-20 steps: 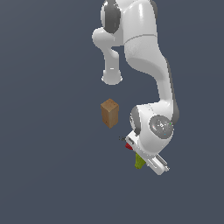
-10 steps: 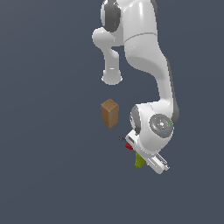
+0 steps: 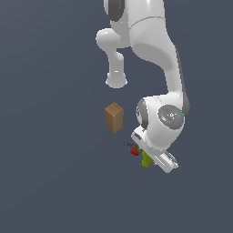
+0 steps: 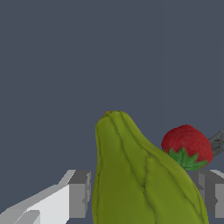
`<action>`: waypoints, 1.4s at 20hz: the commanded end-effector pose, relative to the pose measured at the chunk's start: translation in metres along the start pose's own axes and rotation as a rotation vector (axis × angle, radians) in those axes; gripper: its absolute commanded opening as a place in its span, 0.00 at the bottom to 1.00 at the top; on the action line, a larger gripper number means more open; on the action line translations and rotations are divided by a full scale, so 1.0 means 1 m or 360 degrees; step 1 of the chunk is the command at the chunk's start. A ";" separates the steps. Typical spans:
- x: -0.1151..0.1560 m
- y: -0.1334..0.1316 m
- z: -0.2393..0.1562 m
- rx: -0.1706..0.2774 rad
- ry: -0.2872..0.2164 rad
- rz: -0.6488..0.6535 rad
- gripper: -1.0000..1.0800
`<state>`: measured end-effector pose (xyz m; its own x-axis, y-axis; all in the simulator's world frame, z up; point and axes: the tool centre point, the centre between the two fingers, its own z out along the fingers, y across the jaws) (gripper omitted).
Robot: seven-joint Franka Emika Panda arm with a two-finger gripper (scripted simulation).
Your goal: Pick up a designated object from a clutter of objects.
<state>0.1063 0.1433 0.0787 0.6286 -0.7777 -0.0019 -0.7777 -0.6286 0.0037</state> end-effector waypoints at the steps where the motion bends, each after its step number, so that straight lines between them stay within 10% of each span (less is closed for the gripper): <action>1: -0.006 0.005 -0.017 0.0005 0.0002 0.0000 0.00; 28: -0.098 0.096 -0.250 0.0005 0.0005 0.0000 0.00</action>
<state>-0.0216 0.1582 0.3150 0.6287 -0.7776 0.0001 -0.7776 -0.6287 0.0016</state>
